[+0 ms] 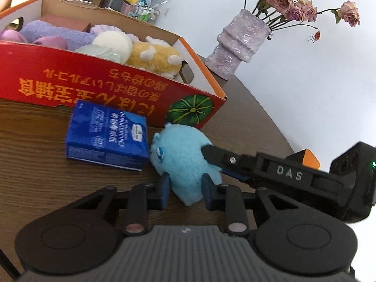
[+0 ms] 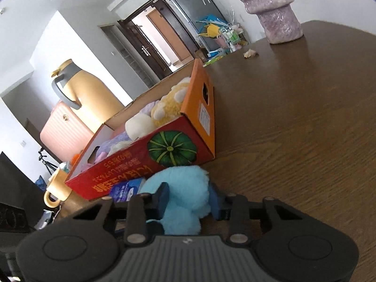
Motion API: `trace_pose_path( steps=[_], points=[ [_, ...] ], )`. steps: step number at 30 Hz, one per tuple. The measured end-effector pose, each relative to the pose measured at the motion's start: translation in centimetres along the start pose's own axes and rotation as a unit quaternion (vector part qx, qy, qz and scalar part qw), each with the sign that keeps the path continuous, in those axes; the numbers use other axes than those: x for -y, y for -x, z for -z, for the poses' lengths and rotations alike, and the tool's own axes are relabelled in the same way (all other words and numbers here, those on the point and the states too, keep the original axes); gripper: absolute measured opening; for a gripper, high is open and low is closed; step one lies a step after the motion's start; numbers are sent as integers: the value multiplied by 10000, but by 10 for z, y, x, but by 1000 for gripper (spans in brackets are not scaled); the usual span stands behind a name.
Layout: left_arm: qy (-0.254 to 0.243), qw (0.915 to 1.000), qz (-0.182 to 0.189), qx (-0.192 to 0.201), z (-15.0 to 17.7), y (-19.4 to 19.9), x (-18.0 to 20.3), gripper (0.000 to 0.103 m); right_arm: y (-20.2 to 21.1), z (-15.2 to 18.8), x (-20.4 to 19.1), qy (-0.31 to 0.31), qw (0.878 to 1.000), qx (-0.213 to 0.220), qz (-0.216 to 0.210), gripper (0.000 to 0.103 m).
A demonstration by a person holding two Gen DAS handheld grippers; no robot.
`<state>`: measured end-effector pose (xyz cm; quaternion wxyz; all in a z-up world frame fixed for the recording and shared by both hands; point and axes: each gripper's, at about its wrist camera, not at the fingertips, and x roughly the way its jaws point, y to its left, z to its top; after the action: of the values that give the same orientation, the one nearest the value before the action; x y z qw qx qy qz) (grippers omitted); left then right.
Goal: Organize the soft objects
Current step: 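Lift the blue fuzzy toy with both grippers and carry it into the box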
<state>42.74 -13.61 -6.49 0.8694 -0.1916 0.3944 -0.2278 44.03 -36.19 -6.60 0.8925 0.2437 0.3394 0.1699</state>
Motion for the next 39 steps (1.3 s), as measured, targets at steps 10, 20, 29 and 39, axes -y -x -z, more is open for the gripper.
trace_pose_path(
  steps=[10, 20, 29, 39],
  points=[
    [-203, 9998, -8, -58, 83, 92, 3, 23, 68, 91, -22, -250, 9994, 238, -81, 20],
    [-201, 9997, -116, 44, 136, 166, 1, 22, 132, 167, -91, 505, 9985, 158, 105, 19],
    [-318, 9992, -69, 228, 141, 183, 7, 22, 150, 181, -110, 660, 9974, 259, 98, 19],
    [-728, 9956, 265, 535, 56, 158, 27, 22, 150, 141, -112, 568, 9962, 638, 164, 19]
  ],
)
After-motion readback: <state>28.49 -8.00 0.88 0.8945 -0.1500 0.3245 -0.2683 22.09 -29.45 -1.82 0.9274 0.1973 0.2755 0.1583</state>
